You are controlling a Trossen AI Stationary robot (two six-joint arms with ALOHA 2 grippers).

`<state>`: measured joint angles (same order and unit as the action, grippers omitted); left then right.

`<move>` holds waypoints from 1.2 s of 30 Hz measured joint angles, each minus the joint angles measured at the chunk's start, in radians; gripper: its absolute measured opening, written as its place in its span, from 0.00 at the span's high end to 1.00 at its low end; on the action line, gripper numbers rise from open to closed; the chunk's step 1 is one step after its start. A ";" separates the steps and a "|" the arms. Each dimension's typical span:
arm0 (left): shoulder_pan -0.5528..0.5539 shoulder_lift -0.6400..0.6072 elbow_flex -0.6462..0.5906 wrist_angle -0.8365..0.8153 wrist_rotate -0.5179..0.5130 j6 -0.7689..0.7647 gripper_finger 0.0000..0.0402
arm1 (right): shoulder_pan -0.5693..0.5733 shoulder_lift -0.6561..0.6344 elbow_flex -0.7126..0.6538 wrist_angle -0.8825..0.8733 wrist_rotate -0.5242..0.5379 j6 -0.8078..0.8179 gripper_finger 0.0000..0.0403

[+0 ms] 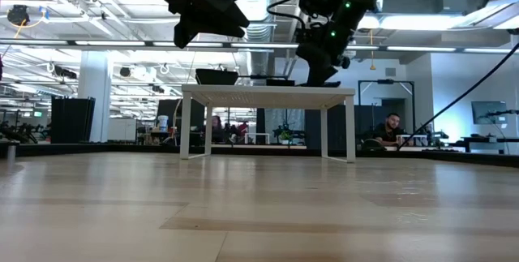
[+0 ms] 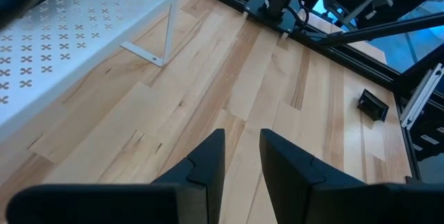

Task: Pick & Place Mini shaped plates
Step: Stack the leaf shaped plate on top of the other leaf shaped plates on the shelf, then stack the square plate on top of the other square plates on the shelf

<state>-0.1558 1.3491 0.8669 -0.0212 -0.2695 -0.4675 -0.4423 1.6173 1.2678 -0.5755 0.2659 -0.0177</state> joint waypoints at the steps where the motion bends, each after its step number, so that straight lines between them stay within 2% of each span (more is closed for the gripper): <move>1: 0.000 0.000 0.000 0.000 0.000 0.000 0.77 | 0.000 0.002 0.001 0.007 -0.005 0.000 0.99; 12: 0.000 0.000 0.000 0.000 0.000 0.000 0.77 | 0.002 -0.026 0.001 0.007 -0.007 -0.016 1.00; 15: 0.000 0.000 0.000 0.000 0.000 0.000 0.77 | 0.003 -0.036 0.011 -0.005 -0.037 -0.018 1.00; 18: 0.000 0.000 -0.001 0.001 0.000 0.000 0.77 | 0.011 -0.036 0.046 -0.016 -0.051 -0.019 1.00; 22: 0.001 0.000 -0.016 -0.001 0.000 0.000 0.77 | 0.037 -0.036 0.132 -0.125 -0.050 -0.018 1.00; 26: 0.000 0.000 -0.016 0.002 0.000 0.000 0.77 | 0.117 -0.036 0.240 -0.328 -0.046 -0.018 1.00; 30: 0.000 0.000 -0.016 0.002 0.000 0.000 0.77 | 0.247 -0.037 0.326 -0.525 -0.019 -0.010 1.00; 33: 0.000 0.000 -0.016 0.002 0.000 0.000 0.77 | 0.358 -0.071 0.343 -0.618 0.014 -0.005 1.00; 36: 0.000 0.000 -0.017 0.002 0.000 0.000 0.77 | 0.465 -0.146 0.305 -0.657 0.031 0.090 1.00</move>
<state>-0.1555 1.3495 0.8497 -0.0196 -0.2691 -0.4676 0.0232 1.4715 1.5727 -1.2326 0.2972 0.0720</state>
